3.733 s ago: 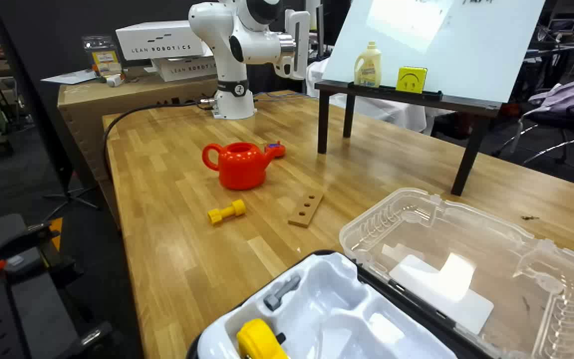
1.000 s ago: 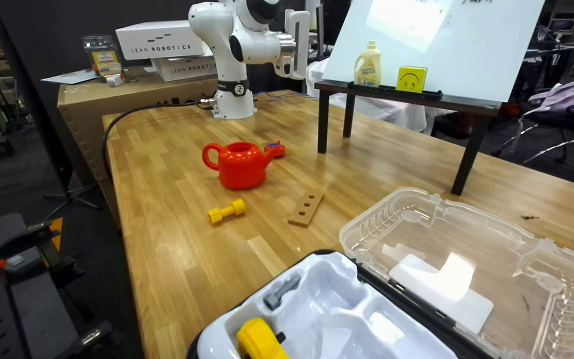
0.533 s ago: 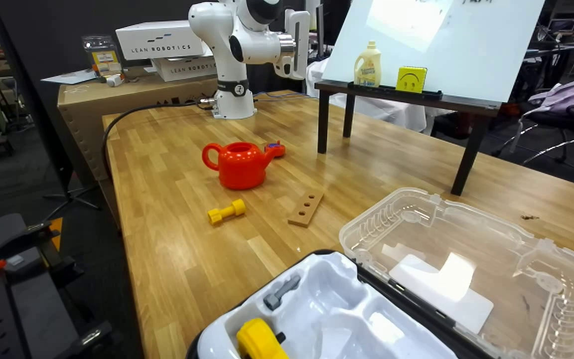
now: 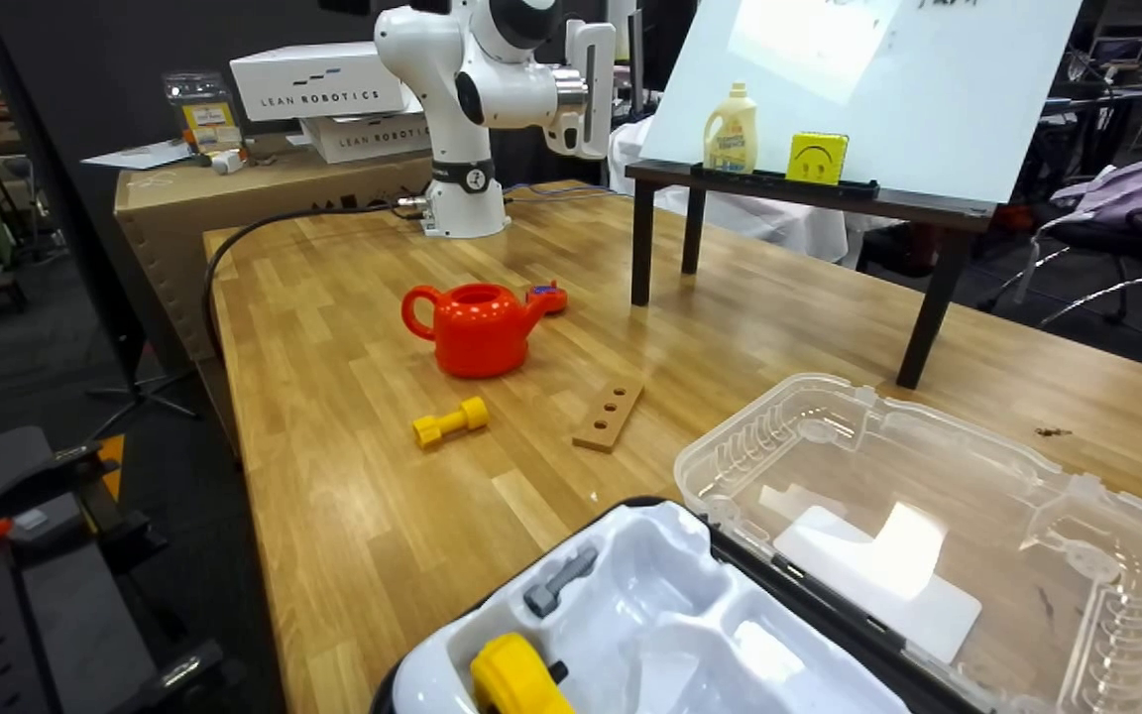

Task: Take the measuring tape from the case and put it on the table

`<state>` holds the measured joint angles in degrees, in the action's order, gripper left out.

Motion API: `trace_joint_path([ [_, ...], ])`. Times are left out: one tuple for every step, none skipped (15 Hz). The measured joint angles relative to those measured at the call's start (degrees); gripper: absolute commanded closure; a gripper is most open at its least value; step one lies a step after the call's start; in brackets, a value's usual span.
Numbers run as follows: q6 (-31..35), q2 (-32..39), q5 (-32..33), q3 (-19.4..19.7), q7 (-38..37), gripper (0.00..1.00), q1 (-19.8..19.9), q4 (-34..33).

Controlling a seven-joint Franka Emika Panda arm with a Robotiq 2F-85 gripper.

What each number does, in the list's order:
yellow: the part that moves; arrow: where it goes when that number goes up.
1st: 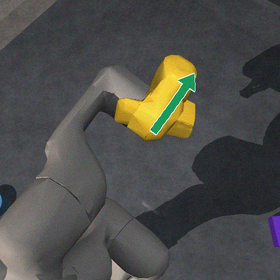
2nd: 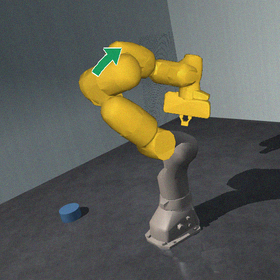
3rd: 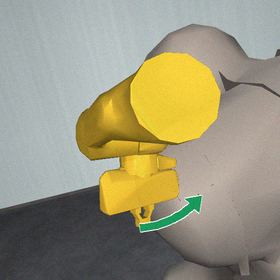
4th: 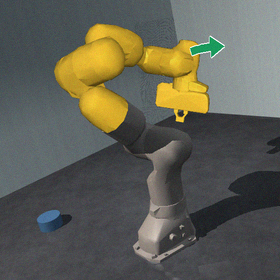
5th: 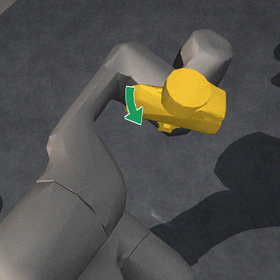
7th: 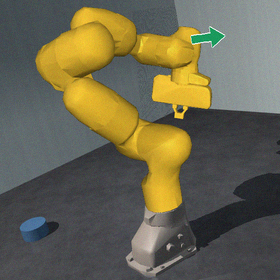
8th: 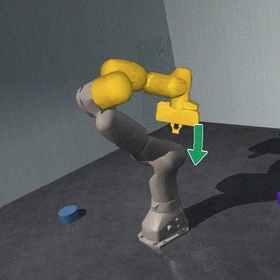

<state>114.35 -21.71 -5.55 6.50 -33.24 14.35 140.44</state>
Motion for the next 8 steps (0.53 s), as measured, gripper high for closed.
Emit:
trace_joint_path([
  [0.5, 1.1, -0.9, 1.0, -0.9, 0.00, 0.7, 0.0],
  [0.9, 2.3, -1.7, 1.9, -1.7, 0.00, 1.2, -0.1],
  [1.3, 3.6, -2.3, 2.9, -2.7, 0.00, 1.9, -0.1],
  [1.8, 5.1, -2.7, 3.8, -3.7, 0.00, 2.5, -0.1],
  [2.5, 6.6, -2.8, 4.6, -4.8, 0.00, 3.1, -0.1],
  [3.2, 8.1, -2.9, 5.4, -6.0, 0.00, 3.6, -0.1],
  [4.0, 9.6, -2.9, 6.2, -7.3, 0.00, 4.2, 0.0],
  [5.2, 11.0, -2.8, 7.0, -8.7, 0.00, 4.8, 0.0],
])
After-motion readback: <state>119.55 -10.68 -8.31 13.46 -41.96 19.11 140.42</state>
